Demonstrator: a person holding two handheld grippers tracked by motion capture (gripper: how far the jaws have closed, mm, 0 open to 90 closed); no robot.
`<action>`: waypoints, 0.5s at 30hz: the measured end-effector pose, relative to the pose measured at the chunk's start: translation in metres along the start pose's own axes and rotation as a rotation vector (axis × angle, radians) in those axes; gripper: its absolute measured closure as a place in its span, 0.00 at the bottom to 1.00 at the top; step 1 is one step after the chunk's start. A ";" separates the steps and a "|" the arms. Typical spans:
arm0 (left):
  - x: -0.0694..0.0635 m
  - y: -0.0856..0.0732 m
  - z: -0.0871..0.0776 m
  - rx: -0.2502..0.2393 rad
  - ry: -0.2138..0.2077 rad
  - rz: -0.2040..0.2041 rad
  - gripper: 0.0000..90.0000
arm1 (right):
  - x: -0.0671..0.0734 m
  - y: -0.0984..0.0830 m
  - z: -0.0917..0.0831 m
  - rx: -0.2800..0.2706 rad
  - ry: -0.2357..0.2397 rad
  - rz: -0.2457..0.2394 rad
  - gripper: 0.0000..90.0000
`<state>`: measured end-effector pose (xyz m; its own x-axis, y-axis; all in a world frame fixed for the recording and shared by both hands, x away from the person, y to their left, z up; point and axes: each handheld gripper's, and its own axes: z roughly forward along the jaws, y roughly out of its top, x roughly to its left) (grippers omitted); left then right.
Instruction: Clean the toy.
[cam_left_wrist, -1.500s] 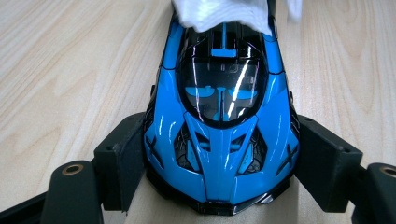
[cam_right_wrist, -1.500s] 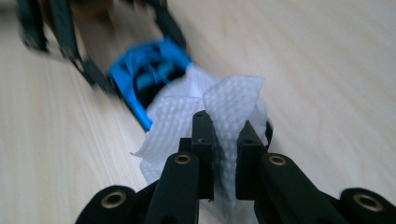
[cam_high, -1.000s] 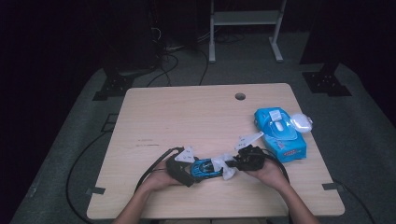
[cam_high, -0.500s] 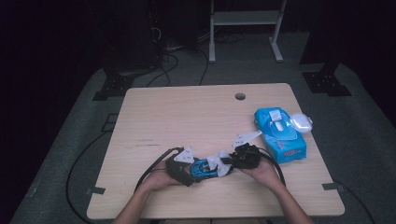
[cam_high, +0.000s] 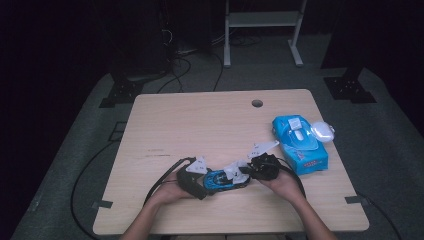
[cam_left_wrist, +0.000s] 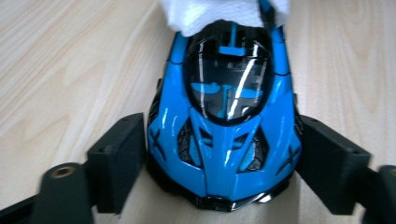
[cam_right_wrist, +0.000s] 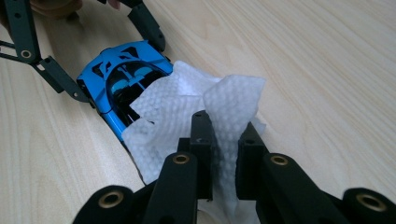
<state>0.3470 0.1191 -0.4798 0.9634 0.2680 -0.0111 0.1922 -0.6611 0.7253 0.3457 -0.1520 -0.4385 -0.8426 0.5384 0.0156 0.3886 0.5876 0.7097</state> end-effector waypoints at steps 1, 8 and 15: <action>0.000 0.000 0.000 0.001 0.001 0.000 0.21 | 0.000 0.000 -0.001 0.003 -0.002 -0.002 0.90; 0.002 -0.001 -0.002 -0.001 0.005 -0.009 0.22 | 0.001 -0.005 -0.004 0.005 0.000 -0.006 0.90; 0.006 -0.004 -0.005 0.002 0.014 -0.025 0.20 | 0.006 -0.003 0.001 -0.004 0.032 -0.005 0.90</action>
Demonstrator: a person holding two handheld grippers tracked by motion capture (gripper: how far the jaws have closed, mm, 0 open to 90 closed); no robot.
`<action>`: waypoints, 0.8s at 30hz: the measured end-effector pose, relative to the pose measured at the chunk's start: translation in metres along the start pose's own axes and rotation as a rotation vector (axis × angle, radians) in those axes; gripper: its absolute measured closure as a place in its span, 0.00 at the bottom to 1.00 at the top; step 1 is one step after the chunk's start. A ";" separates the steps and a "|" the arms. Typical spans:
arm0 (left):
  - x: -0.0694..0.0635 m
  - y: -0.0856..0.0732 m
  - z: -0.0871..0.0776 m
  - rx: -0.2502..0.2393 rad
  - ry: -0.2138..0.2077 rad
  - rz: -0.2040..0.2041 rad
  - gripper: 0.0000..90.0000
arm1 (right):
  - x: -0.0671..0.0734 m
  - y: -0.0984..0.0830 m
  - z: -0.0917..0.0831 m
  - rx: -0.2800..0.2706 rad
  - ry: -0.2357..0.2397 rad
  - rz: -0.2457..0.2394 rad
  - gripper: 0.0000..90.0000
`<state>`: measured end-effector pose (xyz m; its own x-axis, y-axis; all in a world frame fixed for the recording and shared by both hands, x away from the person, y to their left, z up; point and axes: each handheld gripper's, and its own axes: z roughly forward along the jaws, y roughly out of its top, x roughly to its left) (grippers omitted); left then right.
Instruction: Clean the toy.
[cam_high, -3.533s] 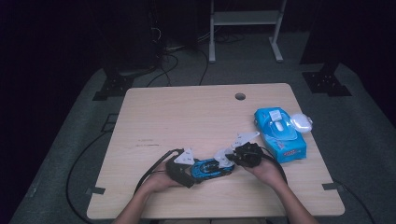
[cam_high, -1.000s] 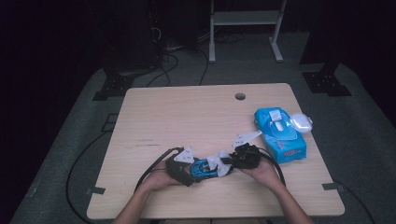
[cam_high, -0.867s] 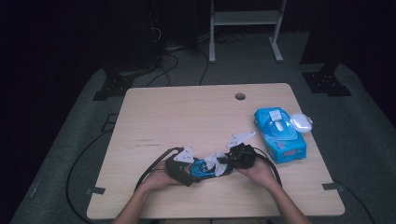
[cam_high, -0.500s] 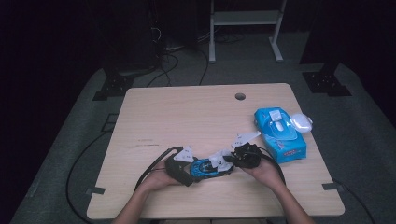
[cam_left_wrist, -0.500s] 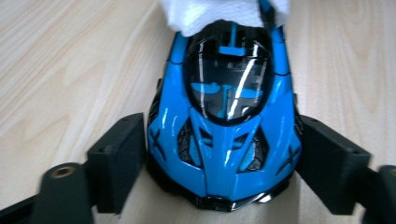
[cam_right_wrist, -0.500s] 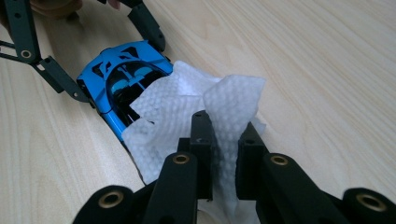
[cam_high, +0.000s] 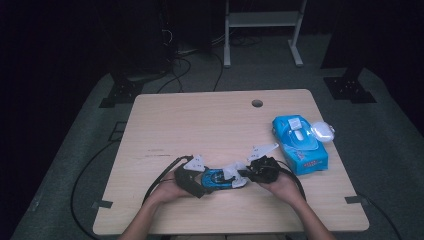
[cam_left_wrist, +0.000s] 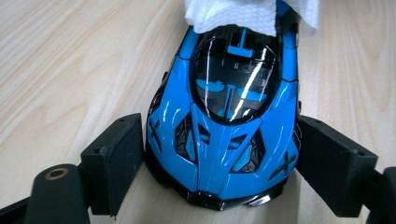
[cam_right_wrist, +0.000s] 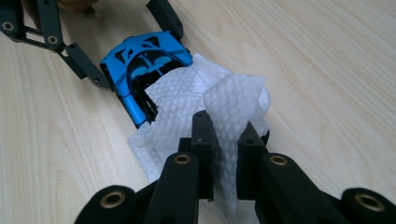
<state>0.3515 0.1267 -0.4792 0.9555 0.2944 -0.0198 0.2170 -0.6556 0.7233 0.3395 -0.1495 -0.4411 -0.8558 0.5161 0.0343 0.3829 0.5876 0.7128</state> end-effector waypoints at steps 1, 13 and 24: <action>0.000 0.000 0.000 0.000 0.000 0.000 0.20 | 0.000 0.000 0.000 0.000 0.000 0.000 0.90; 0.002 -0.002 -0.002 -0.007 -0.005 0.008 0.22 | 0.000 -0.002 0.002 -0.012 0.007 0.018 0.90; 0.001 0.001 0.001 -0.006 -0.002 0.018 0.22 | 0.003 0.003 0.007 -0.026 0.003 0.016 0.90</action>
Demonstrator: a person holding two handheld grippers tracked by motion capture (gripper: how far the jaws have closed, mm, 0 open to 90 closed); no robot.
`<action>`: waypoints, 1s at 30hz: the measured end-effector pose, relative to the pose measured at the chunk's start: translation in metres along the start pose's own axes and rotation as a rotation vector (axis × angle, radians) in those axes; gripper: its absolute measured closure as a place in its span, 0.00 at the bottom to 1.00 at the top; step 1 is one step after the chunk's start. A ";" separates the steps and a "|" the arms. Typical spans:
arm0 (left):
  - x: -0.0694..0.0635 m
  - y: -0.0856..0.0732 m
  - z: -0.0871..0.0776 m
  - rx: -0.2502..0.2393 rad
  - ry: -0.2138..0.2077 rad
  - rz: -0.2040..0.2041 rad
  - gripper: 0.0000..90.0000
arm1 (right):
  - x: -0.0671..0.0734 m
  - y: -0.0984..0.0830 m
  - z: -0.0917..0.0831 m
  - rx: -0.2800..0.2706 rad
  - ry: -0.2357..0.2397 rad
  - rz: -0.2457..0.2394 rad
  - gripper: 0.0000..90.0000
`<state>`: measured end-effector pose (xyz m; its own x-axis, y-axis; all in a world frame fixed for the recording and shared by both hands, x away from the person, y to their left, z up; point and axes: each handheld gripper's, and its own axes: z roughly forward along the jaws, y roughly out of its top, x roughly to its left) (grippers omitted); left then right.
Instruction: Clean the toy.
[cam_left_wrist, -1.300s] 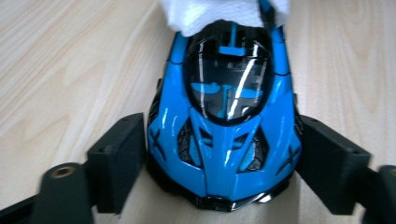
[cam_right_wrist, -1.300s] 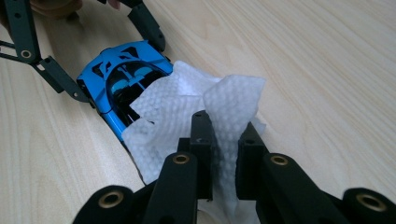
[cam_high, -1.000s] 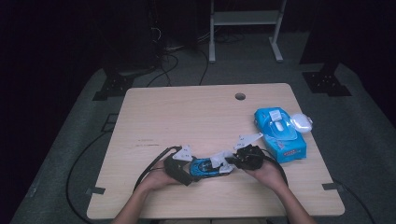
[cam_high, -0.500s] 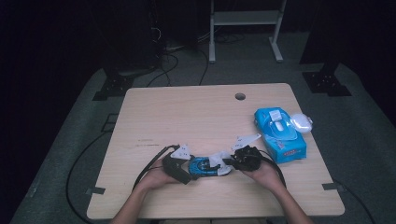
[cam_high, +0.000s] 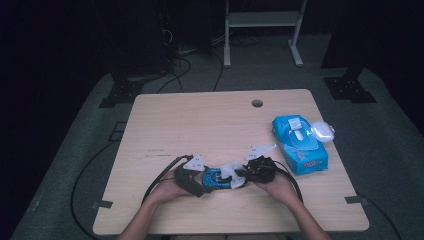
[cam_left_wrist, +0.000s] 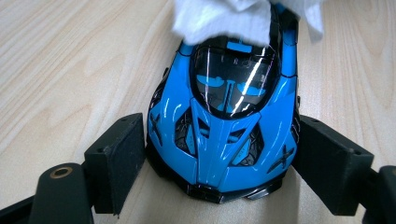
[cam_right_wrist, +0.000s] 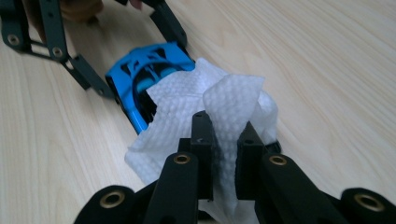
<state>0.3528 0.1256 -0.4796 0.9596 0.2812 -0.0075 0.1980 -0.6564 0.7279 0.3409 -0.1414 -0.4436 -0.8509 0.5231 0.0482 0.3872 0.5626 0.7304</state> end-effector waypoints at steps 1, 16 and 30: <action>0.000 0.000 0.000 -0.001 0.000 0.000 0.22 | 0.001 0.003 0.003 -0.004 0.011 0.002 0.90; -0.001 0.001 0.002 -0.001 -0.002 0.019 0.23 | 0.004 0.031 0.031 0.027 -0.006 -0.023 0.91; -0.001 0.001 0.002 -0.001 0.001 0.021 0.23 | 0.009 0.035 0.036 0.028 0.032 -0.032 0.91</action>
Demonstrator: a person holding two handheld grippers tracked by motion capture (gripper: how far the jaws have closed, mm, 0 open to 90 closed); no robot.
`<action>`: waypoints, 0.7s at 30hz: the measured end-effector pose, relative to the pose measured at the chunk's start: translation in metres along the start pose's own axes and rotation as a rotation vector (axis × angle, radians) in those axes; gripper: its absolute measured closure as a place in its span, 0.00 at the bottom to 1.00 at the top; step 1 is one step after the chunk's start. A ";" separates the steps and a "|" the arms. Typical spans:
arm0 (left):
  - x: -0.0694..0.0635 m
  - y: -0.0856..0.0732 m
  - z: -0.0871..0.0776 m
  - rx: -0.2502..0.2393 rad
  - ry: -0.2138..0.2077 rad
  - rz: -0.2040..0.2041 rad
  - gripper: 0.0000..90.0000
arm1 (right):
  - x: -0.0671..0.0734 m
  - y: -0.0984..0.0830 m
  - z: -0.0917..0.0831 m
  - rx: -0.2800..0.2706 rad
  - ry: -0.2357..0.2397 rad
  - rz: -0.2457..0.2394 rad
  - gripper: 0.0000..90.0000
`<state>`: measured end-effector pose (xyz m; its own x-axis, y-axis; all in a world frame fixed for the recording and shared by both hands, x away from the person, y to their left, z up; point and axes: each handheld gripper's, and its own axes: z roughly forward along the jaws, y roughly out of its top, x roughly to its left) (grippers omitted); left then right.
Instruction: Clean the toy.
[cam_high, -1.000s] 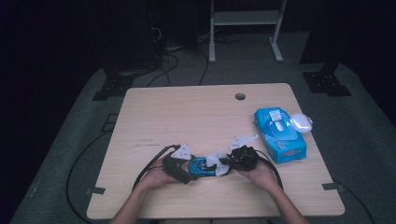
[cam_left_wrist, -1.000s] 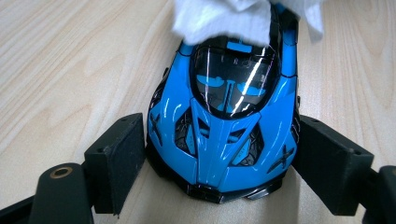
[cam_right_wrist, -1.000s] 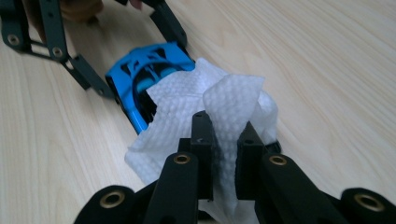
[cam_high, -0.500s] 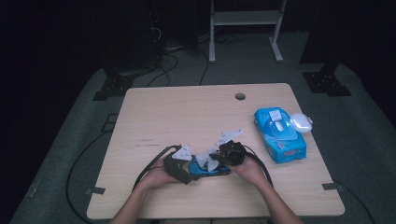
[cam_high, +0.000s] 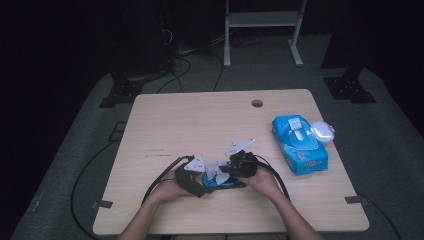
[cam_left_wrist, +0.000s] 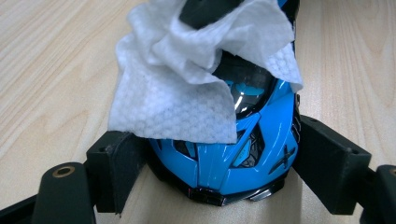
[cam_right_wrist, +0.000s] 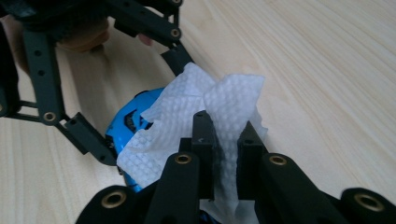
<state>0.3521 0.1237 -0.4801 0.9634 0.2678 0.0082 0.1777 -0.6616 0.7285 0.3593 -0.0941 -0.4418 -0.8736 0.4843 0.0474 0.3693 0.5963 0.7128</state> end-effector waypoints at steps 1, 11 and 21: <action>0.000 0.000 0.000 -0.001 0.000 0.000 0.23 | 0.000 0.000 0.000 0.000 0.000 0.000 0.91; 0.000 0.000 0.000 0.004 0.001 0.006 0.23 | -0.011 -0.016 -0.018 0.010 -0.035 0.027 0.91; 0.000 0.000 0.000 0.001 -0.001 -0.004 0.23 | -0.011 -0.008 -0.031 -0.024 -0.002 0.021 0.91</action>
<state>0.3519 0.1237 -0.4801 0.9629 0.2698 0.0052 0.1813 -0.6615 0.7277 0.3555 -0.1244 -0.4262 -0.8652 0.4977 0.0610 0.3797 0.5708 0.7280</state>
